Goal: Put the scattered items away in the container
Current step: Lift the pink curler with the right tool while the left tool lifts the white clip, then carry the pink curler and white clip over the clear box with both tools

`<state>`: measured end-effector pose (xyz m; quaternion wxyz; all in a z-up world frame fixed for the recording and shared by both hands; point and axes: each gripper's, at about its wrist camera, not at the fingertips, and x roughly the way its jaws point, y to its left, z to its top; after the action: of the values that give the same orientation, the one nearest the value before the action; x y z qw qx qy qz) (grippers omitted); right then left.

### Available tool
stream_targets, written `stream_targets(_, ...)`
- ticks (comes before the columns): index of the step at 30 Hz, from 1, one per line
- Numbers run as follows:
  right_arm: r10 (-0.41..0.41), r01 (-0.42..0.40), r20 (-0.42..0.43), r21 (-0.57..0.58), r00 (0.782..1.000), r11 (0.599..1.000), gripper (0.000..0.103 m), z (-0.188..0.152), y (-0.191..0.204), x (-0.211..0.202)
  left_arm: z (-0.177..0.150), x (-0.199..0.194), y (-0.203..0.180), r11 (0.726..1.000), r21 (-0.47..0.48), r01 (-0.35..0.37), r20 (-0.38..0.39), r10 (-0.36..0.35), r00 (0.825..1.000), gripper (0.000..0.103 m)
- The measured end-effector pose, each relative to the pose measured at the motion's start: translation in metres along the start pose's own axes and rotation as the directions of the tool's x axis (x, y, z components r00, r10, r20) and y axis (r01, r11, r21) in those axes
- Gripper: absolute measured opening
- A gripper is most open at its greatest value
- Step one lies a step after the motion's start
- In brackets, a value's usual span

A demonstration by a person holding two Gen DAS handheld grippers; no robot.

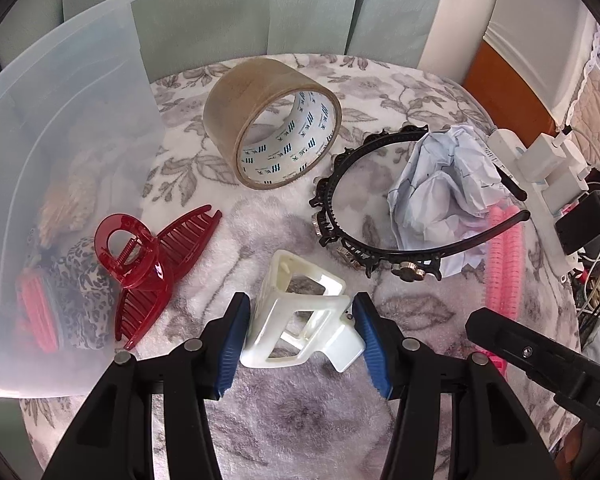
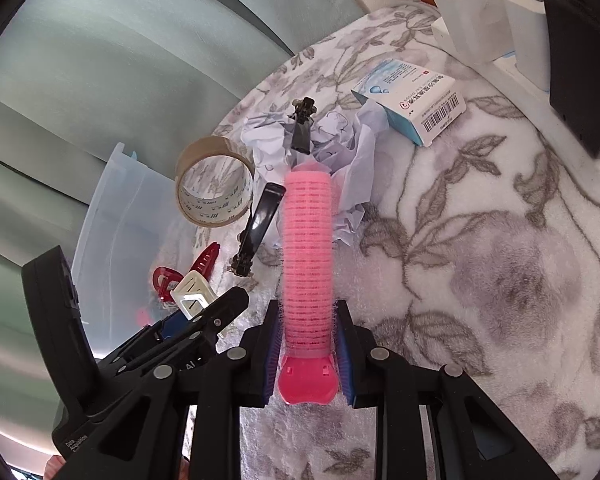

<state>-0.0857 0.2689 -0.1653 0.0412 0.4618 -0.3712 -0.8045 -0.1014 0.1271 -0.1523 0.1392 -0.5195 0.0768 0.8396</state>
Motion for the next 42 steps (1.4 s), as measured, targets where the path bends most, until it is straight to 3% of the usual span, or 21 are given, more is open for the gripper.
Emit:
stream_targets(26,0.064,-0.054,0.154,-0.064,0.986,0.996,0.027,-0.004,0.019,-0.085,0.007,-0.074,-0.012,1.000,0.027,0.003,0.131,-0.007,0.991,0.055)
stream_targets(42,0.099,-0.047,0.265,-0.199,0.959,0.979,0.027,-0.012,0.082,-0.138,0.008,-0.151,0.004,0.999,0.011,0.041,0.280,-0.042,0.959,0.055)
